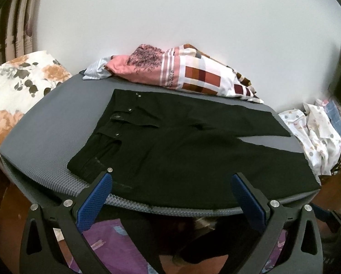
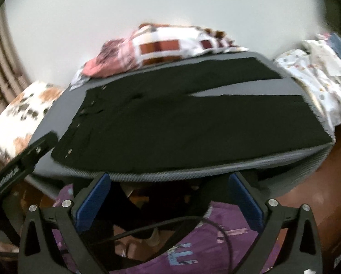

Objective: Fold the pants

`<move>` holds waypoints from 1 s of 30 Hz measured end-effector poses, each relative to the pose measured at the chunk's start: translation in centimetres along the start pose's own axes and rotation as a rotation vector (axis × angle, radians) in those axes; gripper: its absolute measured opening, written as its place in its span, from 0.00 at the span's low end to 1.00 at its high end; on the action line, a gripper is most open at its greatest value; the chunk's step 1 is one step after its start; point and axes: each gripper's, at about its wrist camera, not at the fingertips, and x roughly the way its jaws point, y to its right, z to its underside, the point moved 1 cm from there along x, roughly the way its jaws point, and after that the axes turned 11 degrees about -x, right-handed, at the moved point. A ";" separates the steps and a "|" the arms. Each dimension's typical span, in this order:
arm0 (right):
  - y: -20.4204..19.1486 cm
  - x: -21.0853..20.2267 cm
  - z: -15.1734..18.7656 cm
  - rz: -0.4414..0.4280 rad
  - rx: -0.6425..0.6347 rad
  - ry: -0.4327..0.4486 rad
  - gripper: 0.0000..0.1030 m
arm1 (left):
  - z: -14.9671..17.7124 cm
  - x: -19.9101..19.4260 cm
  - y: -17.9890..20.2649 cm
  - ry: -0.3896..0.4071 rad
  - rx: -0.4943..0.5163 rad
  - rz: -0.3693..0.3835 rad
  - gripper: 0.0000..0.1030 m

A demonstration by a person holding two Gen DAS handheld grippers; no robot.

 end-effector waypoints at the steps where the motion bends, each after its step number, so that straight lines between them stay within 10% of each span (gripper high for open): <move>1: -0.3 0.2 0.3 -0.004 -0.012 -0.009 1.00 | 0.0 0.2 0.0 -0.005 -0.002 -0.004 1.00; 15: -0.8 1.7 -0.7 -0.080 -0.044 -0.015 1.00 | -1.8 2.9 -1.7 -0.051 -0.011 0.005 1.00; 22: -1.1 4.3 -2.9 -0.064 -0.108 -0.046 0.99 | -10.1 7.7 -6.2 -0.027 0.067 0.006 0.98; 26: -0.9 6.6 -4.5 -0.092 -0.079 -0.079 0.99 | -15.8 13.1 -10.2 -0.080 0.047 0.032 0.75; 30: -1.1 8.9 -5.5 -0.101 -0.074 -0.111 0.99 | -20.3 19.7 -13.7 -0.149 -0.010 0.051 0.72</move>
